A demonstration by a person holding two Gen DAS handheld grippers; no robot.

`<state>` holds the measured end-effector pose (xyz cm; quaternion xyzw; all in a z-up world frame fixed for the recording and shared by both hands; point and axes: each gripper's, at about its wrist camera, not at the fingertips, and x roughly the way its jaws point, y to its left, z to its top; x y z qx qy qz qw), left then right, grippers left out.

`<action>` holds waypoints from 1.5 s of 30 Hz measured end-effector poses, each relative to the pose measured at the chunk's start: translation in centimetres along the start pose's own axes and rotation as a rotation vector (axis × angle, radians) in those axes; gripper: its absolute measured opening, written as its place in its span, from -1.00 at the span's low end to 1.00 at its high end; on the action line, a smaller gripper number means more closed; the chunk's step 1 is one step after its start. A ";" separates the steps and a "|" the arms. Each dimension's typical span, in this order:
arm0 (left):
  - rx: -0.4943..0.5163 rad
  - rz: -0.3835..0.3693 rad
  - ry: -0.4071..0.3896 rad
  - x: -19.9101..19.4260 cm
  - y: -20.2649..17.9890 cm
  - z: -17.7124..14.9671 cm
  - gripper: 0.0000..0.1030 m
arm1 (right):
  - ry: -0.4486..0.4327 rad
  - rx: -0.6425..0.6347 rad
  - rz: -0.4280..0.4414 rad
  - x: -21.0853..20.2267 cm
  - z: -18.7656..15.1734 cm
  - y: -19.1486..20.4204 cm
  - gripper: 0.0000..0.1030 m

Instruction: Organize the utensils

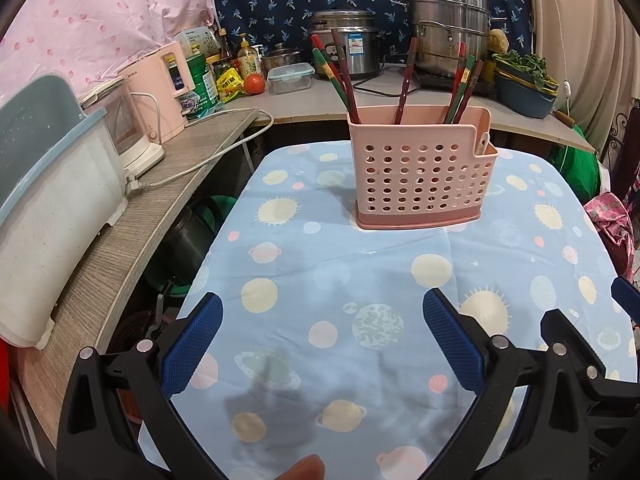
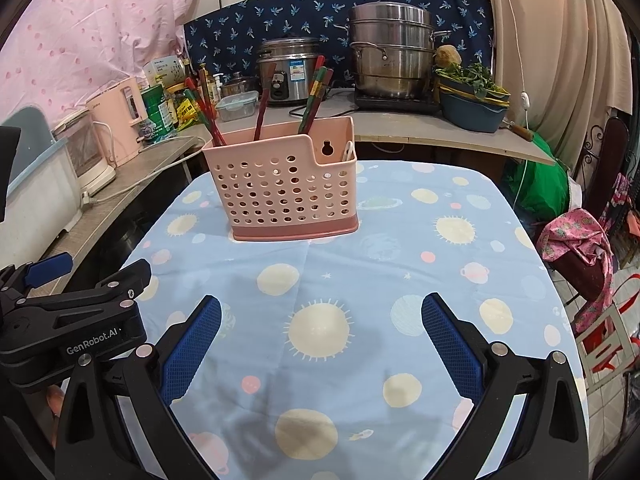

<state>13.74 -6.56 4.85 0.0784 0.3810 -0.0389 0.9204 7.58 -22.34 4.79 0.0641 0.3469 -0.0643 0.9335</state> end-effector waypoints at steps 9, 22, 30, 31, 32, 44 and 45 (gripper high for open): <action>-0.003 0.000 0.002 0.2 0.1 0.1 0.86 | 0.008 -0.001 -0.001 0.2 -0.1 0.2 0.88; -0.008 0.004 -0.001 0.4 0.2 -0.1 0.86 | 0.007 0.000 0.000 0.3 -0.1 0.1 0.88; -0.008 0.007 -0.010 0.0 0.0 0.0 0.86 | 0.003 -0.001 0.000 0.3 0.0 0.2 0.88; -0.008 0.006 -0.010 0.0 0.0 0.1 0.86 | 0.002 -0.002 -0.001 0.3 0.0 0.1 0.88; -0.009 0.005 -0.010 0.0 0.0 0.1 0.86 | 0.002 -0.001 0.000 0.3 0.1 0.1 0.88; -0.020 -0.005 -0.027 -0.1 -0.7 1.3 0.86 | -0.014 0.007 -0.004 0.2 1.6 -0.4 0.88; -0.020 -0.005 -0.026 0.0 -0.8 1.4 0.86 | -0.014 0.008 -0.004 0.2 1.6 -0.5 0.88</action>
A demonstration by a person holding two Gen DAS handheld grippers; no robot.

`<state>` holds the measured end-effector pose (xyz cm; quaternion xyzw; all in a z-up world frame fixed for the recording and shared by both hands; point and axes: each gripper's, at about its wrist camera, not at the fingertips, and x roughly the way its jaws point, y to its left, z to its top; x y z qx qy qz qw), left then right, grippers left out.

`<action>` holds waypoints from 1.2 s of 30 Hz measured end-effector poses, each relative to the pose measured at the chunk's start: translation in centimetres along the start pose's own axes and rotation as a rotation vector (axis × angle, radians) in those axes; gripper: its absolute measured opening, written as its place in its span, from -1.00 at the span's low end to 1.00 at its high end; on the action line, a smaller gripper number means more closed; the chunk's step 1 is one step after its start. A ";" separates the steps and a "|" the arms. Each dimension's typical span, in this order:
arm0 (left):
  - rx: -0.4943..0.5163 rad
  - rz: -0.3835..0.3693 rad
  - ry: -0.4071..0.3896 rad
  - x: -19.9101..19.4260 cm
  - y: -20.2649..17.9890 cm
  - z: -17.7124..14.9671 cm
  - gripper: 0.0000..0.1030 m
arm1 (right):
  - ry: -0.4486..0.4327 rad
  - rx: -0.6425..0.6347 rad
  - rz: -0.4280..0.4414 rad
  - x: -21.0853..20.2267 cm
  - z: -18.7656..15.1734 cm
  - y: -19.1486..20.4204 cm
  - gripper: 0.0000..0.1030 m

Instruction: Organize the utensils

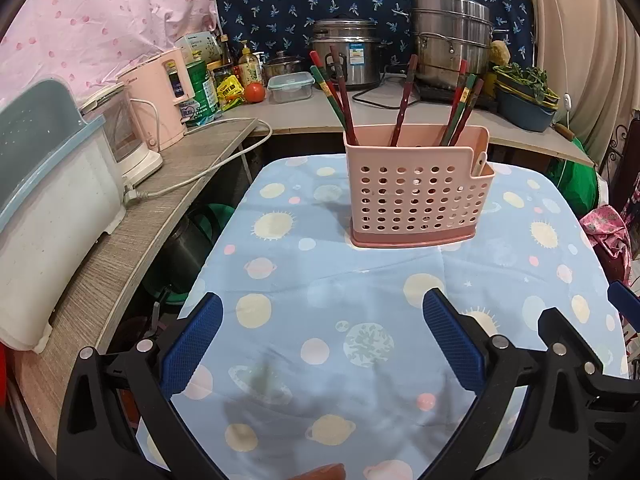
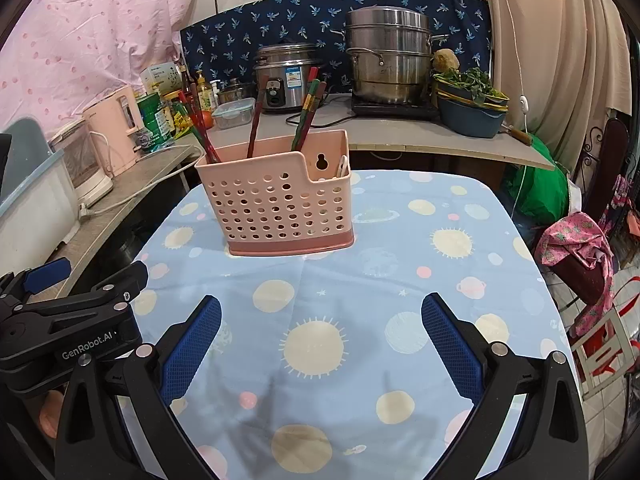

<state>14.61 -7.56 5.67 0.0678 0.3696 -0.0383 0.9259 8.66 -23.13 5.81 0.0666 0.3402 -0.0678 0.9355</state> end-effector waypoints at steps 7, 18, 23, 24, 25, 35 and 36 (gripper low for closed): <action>-0.005 -0.001 0.011 0.4 -0.2 0.2 0.86 | 0.004 0.002 0.000 0.3 0.2 -0.2 0.88; -0.023 -0.005 0.022 0.9 0.0 0.3 0.86 | 0.009 0.001 0.000 0.6 0.3 -0.2 0.88; -0.022 0.006 0.022 1.0 0.4 0.2 0.86 | 0.011 0.003 -0.004 0.9 0.4 -0.3 0.88; -0.021 0.007 0.023 1.1 0.4 0.1 0.86 | 0.013 0.003 -0.005 1.0 0.4 -0.4 0.88; -0.019 0.009 0.024 1.1 0.5 0.1 0.86 | 0.017 0.004 -0.005 1.0 0.4 -0.5 0.88; 0.005 0.013 0.029 1.1 0.5 -0.8 0.86 | 0.029 0.009 0.000 1.3 0.4 -0.6 0.88; 0.007 0.015 0.030 1.1 0.5 -0.9 0.86 | 0.030 0.008 0.001 1.3 0.4 -0.6 0.88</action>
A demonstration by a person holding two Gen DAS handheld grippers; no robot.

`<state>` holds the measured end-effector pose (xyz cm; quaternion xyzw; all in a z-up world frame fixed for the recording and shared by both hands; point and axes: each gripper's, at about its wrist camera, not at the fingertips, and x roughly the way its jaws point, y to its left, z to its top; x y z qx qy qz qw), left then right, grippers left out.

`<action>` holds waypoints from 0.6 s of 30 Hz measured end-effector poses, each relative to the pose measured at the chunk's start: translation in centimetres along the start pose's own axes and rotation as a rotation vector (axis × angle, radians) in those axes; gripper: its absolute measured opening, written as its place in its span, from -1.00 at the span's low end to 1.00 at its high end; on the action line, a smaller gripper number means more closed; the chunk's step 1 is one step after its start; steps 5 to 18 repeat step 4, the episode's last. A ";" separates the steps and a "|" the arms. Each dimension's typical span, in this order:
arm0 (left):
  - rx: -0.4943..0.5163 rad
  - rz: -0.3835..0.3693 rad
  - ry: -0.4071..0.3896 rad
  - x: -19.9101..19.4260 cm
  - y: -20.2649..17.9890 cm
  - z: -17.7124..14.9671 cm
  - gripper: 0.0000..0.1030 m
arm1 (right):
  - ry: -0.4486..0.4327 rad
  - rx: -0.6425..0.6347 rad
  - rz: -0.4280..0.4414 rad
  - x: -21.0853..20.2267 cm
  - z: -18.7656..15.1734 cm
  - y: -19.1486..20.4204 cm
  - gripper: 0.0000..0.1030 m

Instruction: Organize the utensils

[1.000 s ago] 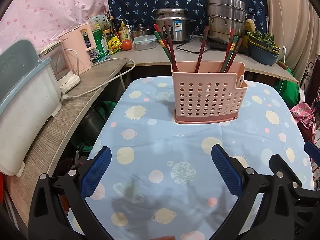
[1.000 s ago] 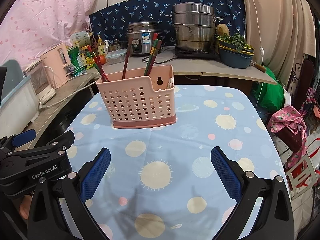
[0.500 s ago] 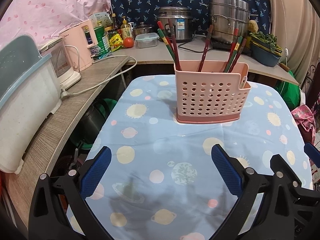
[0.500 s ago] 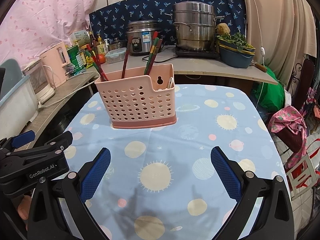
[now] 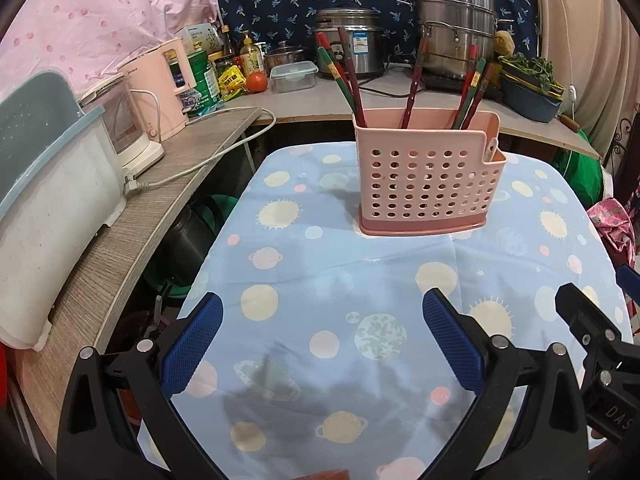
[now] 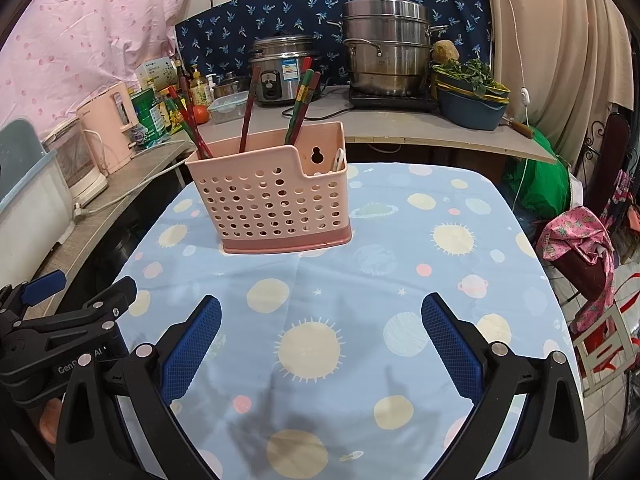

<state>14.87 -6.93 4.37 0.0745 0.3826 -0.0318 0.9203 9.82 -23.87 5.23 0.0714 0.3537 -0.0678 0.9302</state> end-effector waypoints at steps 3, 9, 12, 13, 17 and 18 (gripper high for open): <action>0.000 0.004 0.005 0.1 0.1 -0.3 0.86 | 0.003 0.001 0.003 0.0 -0.1 0.0 0.88; -0.001 0.004 0.009 0.2 0.1 -0.3 0.86 | 0.003 0.001 0.003 0.0 -0.1 0.0 0.88; -0.001 0.004 0.009 0.2 0.1 -0.3 0.86 | 0.003 0.001 0.003 0.0 -0.1 0.0 0.88; -0.001 0.004 0.009 0.2 0.1 -0.3 0.86 | 0.003 0.001 0.003 0.0 -0.1 0.0 0.88; -0.001 0.004 0.009 0.2 0.1 -0.3 0.86 | 0.003 0.001 0.003 0.0 -0.1 0.0 0.88; -0.001 0.004 0.009 0.2 0.1 -0.3 0.86 | 0.003 0.001 0.003 0.0 -0.1 0.0 0.88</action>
